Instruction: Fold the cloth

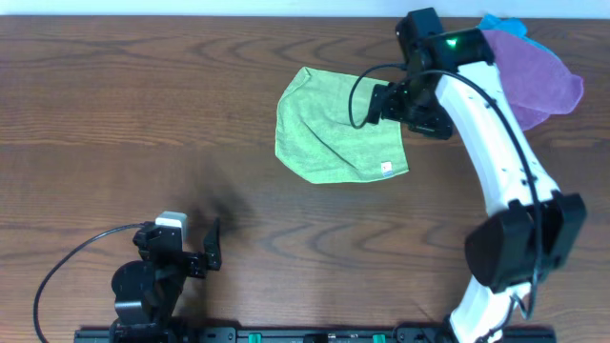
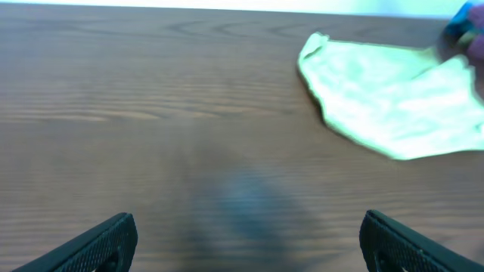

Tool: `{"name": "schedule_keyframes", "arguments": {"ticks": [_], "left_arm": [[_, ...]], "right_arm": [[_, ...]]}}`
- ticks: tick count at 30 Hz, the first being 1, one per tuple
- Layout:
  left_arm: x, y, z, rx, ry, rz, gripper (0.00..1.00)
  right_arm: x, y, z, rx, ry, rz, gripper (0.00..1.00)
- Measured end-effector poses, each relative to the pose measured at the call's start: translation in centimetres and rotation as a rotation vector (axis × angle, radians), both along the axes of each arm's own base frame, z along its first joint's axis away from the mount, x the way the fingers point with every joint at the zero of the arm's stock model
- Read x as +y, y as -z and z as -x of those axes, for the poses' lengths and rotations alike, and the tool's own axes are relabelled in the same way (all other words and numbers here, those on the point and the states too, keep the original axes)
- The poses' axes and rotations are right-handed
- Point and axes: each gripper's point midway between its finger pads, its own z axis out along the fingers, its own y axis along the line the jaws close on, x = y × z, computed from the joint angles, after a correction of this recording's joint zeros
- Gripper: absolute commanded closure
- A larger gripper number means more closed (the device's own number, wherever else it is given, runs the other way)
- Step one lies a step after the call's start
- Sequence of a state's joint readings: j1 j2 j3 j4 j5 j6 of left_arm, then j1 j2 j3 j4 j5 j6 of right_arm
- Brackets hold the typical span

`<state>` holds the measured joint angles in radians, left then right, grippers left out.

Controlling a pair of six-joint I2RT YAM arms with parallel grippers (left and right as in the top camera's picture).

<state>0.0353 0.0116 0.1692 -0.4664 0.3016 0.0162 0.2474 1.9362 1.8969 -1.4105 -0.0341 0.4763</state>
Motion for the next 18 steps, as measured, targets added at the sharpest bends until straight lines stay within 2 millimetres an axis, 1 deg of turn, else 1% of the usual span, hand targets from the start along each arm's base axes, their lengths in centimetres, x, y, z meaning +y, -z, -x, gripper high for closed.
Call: {"name": "schedule_keyframes", "arguments": {"ticks": [2,3,4,5,7,9,12,14,16,18], "left_arm": [[-0.5,0.3,0.1,0.03,0.006,0.07,0.05],[-1.0,0.5,0.2,0.06,0.014,0.118,0.05],[-1.1,0.7,0.3,0.076,0.015,0.137,0.05],[-1.5,1.0,0.4,0.109,0.021,0.172,0.05],[-2.1,1.5,0.5,0.181,0.031,0.232,0.05],[-2.6,1.4,0.5,0.244,0.041,0.272,0.05],[-3.4,0.6,0.0,0.346,0.057,0.317,0.05],[-3.7,-0.2,-0.8,0.395,0.067,0.332,0.05],[-4.3,-1.5,-2.4,0.462,0.077,0.353,0.05],[-5.1,-2.7,-3.9,0.512,0.107,0.373,0.05]], "right_arm": [[-0.2,-0.3,0.9,-0.001,-0.029,-0.002,0.01],[-0.3,-0.2,1.8,0.008,-0.046,-0.004,0.01],[-0.4,-0.1,2.1,0.009,-0.052,-0.004,0.01],[-0.5,0.3,2.7,0.008,-0.061,-0.007,0.01],[-1.0,1.6,4.5,0.036,-0.069,-0.007,0.01],[-1.7,3.0,6.1,0.047,-0.06,-0.027,0.01],[-3.1,4.7,8.5,0.063,-0.021,-0.061,0.01],[-3.9,5.4,9.4,0.038,0.011,-0.098,0.01],[-4.3,5.9,10.2,-0.004,0.04,-0.155,0.01],[-4.0,6.4,10.3,-0.05,0.049,-0.209,0.01]]}}
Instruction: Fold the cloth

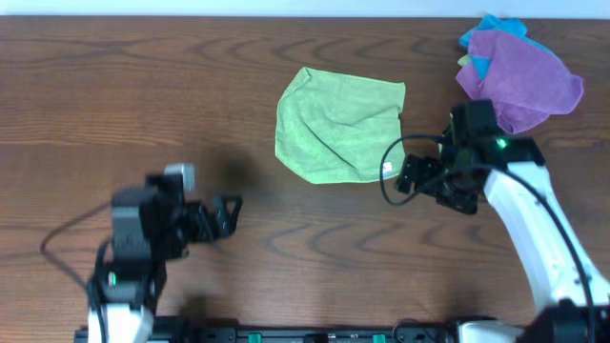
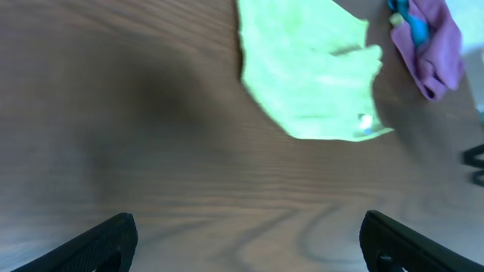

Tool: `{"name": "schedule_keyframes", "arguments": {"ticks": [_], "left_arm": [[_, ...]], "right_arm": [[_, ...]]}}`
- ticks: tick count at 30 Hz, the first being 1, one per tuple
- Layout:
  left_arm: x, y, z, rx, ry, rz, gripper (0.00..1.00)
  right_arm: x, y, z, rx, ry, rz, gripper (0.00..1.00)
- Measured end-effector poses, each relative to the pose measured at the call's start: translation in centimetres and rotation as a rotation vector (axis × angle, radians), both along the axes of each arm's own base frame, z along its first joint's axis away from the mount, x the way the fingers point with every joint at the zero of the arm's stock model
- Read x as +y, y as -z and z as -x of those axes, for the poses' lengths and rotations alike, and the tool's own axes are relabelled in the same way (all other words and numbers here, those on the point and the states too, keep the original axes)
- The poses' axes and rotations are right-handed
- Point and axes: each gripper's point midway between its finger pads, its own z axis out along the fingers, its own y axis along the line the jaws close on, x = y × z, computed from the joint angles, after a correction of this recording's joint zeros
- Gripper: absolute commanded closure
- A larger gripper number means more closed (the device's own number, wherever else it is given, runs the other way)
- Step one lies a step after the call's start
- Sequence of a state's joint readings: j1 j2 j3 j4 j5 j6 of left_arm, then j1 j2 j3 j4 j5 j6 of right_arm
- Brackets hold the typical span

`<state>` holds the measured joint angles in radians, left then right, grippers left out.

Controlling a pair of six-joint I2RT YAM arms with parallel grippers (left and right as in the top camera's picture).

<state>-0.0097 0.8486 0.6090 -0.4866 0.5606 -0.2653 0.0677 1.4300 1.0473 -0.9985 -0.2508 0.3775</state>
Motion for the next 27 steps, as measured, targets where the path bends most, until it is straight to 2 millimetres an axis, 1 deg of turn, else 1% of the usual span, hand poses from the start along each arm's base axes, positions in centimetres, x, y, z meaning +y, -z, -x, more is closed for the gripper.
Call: {"name": "schedule_keyframes", "arguments": {"ticks": [4,5,7,9,10,12,18,21,23,27], "left_arm": [[-1.9,-1.6,-3.3,0.057,0.078,0.07,0.05],[-2.3,-1.8,-4.2,0.068,0.091,0.091,0.05],[-2.8,-1.8,-5.5,0.099,0.089,0.134,0.05],[-3.2,-1.1,-6.2,0.161,0.064,0.186,0.05],[-3.3,-0.3,-6.4,0.222,0.028,0.223,0.05],[-3.4,0.6,-7.0,0.28,-0.015,0.267,0.05],[-3.7,1.4,-10.1,0.306,-0.109,0.375,0.05],[-3.8,2.2,-10.7,0.355,-0.157,0.415,0.05],[-4.2,3.3,-10.8,0.405,-0.185,0.432,0.05],[-6.0,5.4,-10.9,0.484,-0.201,0.449,0.05]], "right_arm": [[0.8,1.6,0.3,-0.04,0.011,-0.092,0.01],[1.0,2.2,0.6,-0.034,0.014,-0.112,0.01],[1.4,3.0,0.5,-0.049,0.014,-0.144,0.01],[2.0,3.6,0.3,-0.07,0.014,-0.182,0.01],[2.2,3.7,0.1,-0.082,0.015,-0.196,0.01],[2.5,3.8,-0.5,-0.115,0.017,-0.217,0.01],[2.4,3.8,-1.8,-0.168,0.052,-0.223,0.01],[2.0,3.9,-2.5,-0.195,0.078,-0.208,0.01],[1.8,3.8,-3.0,-0.217,0.093,-0.199,0.01],[1.5,3.6,-4.0,-0.253,0.126,-0.191,0.01]]}}
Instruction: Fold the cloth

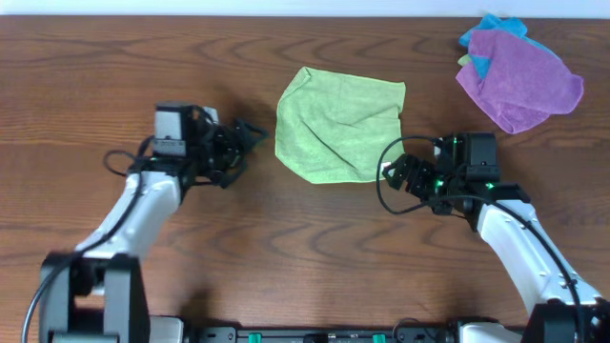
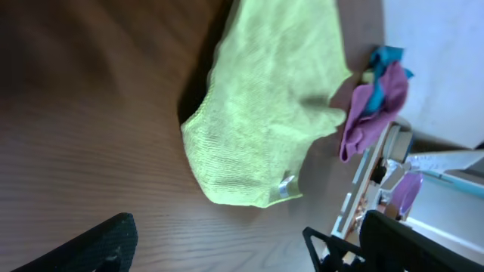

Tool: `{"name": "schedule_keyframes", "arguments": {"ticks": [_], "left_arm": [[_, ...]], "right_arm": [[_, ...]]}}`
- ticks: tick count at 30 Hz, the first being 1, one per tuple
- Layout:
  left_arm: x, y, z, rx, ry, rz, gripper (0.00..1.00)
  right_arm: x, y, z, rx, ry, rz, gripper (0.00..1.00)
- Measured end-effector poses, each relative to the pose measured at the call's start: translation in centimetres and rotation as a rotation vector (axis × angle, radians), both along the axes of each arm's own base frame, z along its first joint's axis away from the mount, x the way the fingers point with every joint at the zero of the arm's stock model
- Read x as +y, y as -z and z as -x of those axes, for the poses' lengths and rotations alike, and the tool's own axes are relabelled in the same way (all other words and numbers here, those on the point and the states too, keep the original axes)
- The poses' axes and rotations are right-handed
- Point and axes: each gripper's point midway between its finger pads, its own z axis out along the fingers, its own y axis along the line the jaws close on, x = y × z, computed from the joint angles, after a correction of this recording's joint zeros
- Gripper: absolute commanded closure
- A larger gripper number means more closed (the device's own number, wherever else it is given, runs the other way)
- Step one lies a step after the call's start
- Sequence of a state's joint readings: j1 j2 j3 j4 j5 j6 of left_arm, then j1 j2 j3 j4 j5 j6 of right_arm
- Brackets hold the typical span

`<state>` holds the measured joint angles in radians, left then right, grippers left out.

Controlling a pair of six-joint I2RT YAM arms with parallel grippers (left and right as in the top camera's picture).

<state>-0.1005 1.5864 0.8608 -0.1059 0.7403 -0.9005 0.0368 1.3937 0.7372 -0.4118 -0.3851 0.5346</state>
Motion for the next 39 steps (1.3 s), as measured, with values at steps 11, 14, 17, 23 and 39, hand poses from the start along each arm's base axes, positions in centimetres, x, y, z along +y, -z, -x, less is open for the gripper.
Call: {"name": "schedule_keyframes", "arguments": {"ticks": [11,14,17,23,39], "left_arm": [[-3.3,3.8,0.2,0.123,-0.011,0.013,0.05],[-3.3,4.6,0.2,0.14,-0.02,0.003,0.05],[-3.3,5.0,-0.1,0.136,-0.028,-0.006,0.05],[-3.8,5.8,-1.1,0.105,-0.033,-0.007,0.05],[-6.1,6.8,-2.1,0.059,-0.028,-0.011,0.16]], "right_arm": [[-0.2,2.2,-1.6,0.031,0.07,-0.02,0.01],[-0.2,3.0,-1.8,0.046,0.083,-0.025,0.01],[-0.2,3.3,-2.3,0.042,0.095,-0.031,0.01],[-0.2,3.6,-3.0,0.032,0.114,-0.042,0.01],[-0.3,4.2,-3.4,0.038,0.142,-0.051,0.07]]}}
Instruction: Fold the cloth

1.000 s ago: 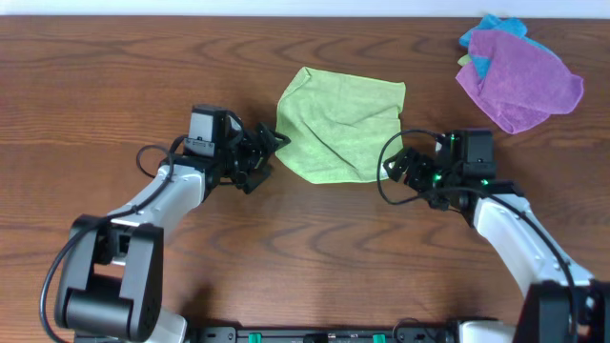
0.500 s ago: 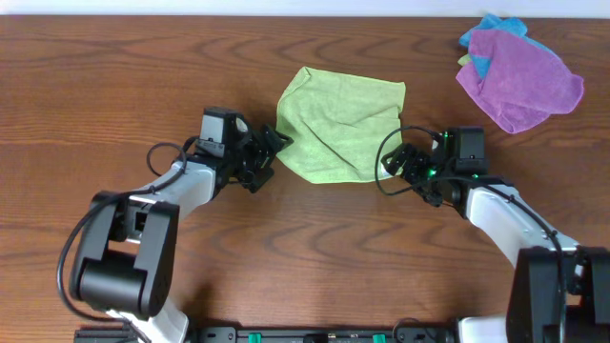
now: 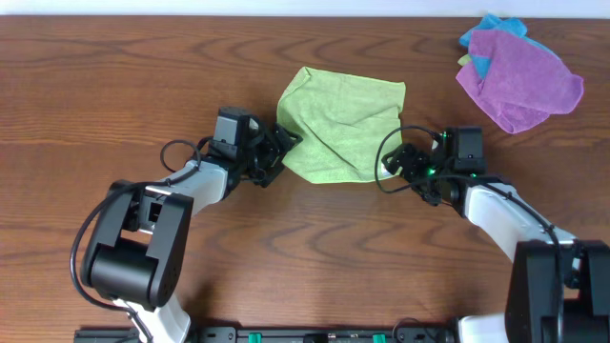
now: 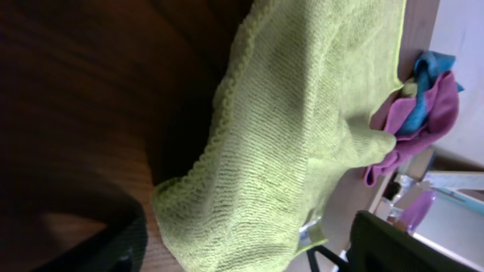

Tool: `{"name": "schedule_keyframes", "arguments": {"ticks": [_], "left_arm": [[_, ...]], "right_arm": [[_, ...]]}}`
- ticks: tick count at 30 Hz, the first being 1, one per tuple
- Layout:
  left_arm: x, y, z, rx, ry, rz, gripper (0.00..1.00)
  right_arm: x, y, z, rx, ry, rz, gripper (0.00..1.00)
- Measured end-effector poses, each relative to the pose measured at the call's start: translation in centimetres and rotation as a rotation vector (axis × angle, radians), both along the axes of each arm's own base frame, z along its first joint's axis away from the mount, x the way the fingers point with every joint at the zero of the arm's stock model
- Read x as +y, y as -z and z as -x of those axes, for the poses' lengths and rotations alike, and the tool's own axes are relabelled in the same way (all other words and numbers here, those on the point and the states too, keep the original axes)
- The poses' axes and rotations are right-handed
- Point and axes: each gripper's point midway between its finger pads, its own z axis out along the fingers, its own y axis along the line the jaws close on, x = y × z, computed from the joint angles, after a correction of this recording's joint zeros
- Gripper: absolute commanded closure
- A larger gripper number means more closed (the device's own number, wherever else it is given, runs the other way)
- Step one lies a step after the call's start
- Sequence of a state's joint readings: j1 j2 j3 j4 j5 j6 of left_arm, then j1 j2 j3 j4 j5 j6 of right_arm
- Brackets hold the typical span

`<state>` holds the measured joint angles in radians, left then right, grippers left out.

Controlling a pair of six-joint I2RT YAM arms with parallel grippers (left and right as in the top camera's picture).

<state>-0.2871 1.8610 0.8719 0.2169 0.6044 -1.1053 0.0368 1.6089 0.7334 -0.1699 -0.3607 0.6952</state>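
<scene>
A light green cloth point(image 3: 338, 119) lies spread and slightly rumpled at the table's middle back. My left gripper point(image 3: 282, 150) is at its lower left edge. In the left wrist view the cloth point(image 4: 302, 128) fills the space between the two dark fingers point(image 4: 113, 242), which stand wide apart, so the left gripper point(image 4: 249, 261) is open around the edge. My right gripper point(image 3: 395, 162) sits low at the cloth's lower right corner by the white tag, its fingers looking spread on either side of it.
A purple cloth point(image 3: 522, 76) lies heaped on a blue one point(image 3: 491, 23) at the back right corner of the dark wooden table point(image 3: 114, 76). Both forearms lie low over the table's front half.
My left gripper has moved right, from a little way off the cloth's left side to its lower left edge. The right gripper has moved slightly up to the lower right corner.
At first my left arm rested near the front edge and the right gripper was at the cloth's right edge. Then the right gripper was below the cloth's right corner and the left arm further forward. Now both open grippers flank the cloth's lower corners.
</scene>
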Motion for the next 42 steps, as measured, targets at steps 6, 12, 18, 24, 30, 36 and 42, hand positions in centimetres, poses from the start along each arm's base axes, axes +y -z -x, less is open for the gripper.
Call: {"name": "schedule_keyframes", "arguments": {"ticks": [6,12,18,24,30,36,42], "left_arm": [[-0.5,0.4,0.2,-0.003,-0.002,-0.032,0.38],[-0.5,1.0,0.3,0.004,-0.01,-0.055,0.73],[-0.4,1.2,0.3,0.004,-0.012,-0.063,0.94],[-0.7,1.0,0.5,0.004,0.009,-0.048,0.94],[-1.1,0.6,1.0,0.017,0.041,-0.006,0.94],[-0.4,1.3,2.5,0.097,0.083,0.004,0.94],[0.4,0.9,3.9,0.184,0.165,-0.046,0.94]], "right_arm": [[0.0,0.6,-0.3,0.008,0.015,-0.005,0.23],[0.0,1.2,-0.6,0.01,0.025,-0.009,0.45],[-0.1,1.6,-1.0,0.0,0.03,-0.002,0.98],[-0.2,1.6,-1.0,0.003,0.035,-0.002,0.99],[0.1,1.6,-0.7,0.013,0.025,-0.019,0.99],[0.4,2.0,0.1,0.052,0.018,-0.031,0.99],[0.5,2.3,1.0,0.092,0.014,-0.037,0.99]]}}
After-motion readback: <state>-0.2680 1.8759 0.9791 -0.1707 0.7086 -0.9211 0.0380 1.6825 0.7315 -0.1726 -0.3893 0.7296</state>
